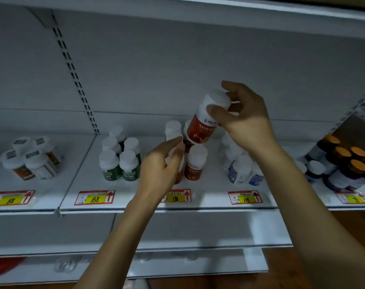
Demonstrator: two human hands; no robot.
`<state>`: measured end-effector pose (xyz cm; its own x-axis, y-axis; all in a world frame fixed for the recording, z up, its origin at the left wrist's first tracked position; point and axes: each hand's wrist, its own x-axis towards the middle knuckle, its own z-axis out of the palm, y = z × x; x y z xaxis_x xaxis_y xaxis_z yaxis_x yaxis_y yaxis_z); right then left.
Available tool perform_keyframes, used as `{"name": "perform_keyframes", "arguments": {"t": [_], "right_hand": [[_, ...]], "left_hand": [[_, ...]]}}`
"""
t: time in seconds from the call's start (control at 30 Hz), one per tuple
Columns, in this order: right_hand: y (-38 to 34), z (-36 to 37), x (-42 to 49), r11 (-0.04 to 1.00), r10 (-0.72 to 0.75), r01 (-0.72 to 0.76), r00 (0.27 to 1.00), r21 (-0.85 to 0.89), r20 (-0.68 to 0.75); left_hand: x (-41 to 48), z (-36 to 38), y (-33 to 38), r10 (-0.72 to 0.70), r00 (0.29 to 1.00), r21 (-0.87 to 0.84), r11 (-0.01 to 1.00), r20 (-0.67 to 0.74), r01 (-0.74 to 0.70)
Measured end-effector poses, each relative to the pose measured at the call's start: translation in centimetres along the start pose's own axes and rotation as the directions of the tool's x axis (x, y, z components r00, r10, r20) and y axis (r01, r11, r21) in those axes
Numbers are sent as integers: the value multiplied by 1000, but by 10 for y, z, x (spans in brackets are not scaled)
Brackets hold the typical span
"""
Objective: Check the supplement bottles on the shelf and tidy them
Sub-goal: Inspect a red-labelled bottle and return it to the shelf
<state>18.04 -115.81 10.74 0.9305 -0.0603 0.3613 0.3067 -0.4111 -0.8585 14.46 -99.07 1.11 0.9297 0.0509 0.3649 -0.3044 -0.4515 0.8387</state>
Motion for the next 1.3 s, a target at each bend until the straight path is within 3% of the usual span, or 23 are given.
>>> {"name": "perform_keyframes", "arguments": {"t": [0.1,0.3,0.57,0.93,1.0,1.1,1.17,1.3], "right_hand": [[15,12,13,985,-64,61,998,-159,-19],[41,34,31,980,-31,27,999,-196,-16],[71,58,40,949,96,-84,995,-303,24],[108,80,33,886,298,-222,945,-406,133],[107,80,32,881,267,-187,955,-434,132],[94,82,32,876,85,-18,989,-482,118],[80,89,33,819,7,110,979,-563,202],[68,108,36,647,80,200,942,-736,326]], "left_hand": [[5,2,-29,89,995,269,958,55,-101],[8,4,-50,236,957,453,843,170,-289],[10,7,-59,279,944,413,850,174,-327],[13,3,-53,200,969,358,903,142,-239],[14,4,-54,202,971,351,906,129,-236],[14,4,-54,189,973,335,915,136,-224],[17,2,-52,148,978,312,931,149,-188],[20,-2,-47,80,988,230,967,135,-110]]}}
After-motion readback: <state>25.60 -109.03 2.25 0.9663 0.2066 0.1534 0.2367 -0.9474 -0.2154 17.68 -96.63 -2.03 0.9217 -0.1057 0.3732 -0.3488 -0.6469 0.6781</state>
